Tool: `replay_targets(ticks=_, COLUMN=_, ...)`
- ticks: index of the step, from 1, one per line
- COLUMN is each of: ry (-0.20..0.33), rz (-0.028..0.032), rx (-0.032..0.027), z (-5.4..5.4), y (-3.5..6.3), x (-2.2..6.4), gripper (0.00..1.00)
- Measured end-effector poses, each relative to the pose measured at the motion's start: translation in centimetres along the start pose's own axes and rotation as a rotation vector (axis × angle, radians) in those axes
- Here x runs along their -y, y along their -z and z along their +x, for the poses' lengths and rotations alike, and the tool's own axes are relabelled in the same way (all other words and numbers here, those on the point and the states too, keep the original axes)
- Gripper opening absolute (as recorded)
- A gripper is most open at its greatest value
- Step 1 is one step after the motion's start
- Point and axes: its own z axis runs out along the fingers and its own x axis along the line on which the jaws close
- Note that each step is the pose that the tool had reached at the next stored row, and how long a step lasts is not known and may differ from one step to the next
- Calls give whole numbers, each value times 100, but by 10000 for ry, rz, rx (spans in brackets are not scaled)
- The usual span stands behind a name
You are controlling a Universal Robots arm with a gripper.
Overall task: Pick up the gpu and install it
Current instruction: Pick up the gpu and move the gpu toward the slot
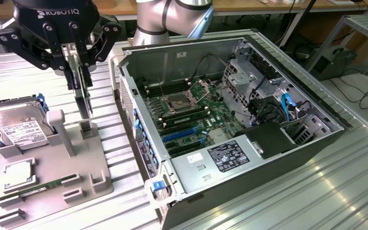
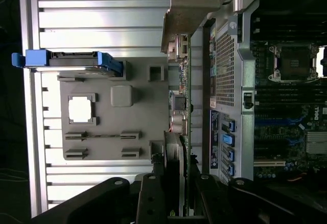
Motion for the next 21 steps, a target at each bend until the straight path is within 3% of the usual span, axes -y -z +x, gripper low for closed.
replay_targets(ticks=21, ry=-1, rz=0, rx=0, z=-147, y=-3, x=-2, gripper=27)
